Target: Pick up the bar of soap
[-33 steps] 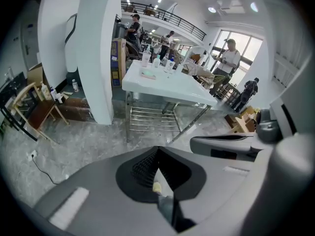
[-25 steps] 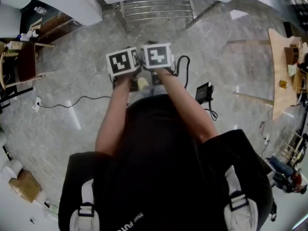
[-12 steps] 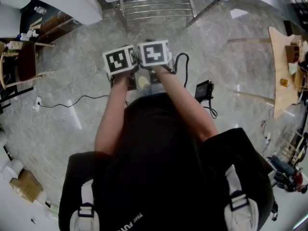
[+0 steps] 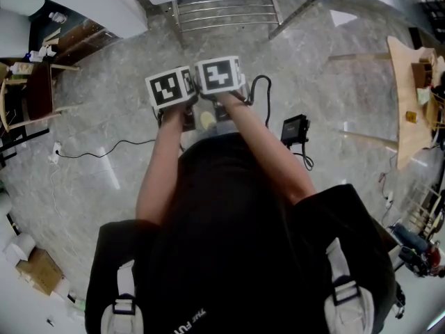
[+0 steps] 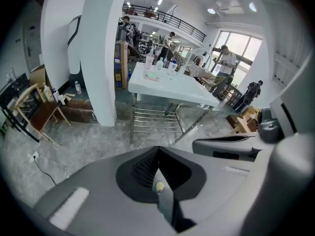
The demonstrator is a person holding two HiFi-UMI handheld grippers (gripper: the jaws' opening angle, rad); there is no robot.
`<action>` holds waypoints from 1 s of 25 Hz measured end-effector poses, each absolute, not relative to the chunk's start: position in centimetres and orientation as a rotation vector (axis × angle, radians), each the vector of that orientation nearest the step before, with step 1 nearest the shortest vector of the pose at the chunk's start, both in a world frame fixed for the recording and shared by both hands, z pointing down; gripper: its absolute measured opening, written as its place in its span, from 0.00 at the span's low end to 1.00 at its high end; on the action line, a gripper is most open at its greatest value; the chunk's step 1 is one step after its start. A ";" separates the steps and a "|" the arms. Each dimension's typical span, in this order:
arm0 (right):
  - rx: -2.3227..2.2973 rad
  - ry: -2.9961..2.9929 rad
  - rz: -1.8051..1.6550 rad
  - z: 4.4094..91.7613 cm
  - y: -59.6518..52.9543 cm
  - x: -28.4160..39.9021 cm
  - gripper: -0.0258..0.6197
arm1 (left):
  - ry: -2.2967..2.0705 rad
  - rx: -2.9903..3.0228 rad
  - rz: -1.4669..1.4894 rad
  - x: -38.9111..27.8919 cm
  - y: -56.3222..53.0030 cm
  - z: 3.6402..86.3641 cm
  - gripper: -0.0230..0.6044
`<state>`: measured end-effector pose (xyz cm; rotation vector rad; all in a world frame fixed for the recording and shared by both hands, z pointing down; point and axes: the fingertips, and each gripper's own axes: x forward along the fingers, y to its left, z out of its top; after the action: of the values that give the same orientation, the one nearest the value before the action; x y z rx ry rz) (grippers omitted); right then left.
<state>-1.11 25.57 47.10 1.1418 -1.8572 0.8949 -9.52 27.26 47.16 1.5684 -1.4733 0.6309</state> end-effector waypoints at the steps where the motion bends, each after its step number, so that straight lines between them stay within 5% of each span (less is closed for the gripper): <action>1: 1.143 -1.856 0.890 47.1 25.6 -1.1 0.06 | -1.470 1.572 0.630 -9.5 27.3 47.2 0.03; 25: 1.116 -1.891 0.896 47.3 20.0 -2.8 0.06 | -1.469 1.561 0.633 -10.4 21.9 47.5 0.03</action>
<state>-2.80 19.99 47.34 1.1165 -1.8912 0.8956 -10.41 21.93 47.49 1.5606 -1.4693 0.6329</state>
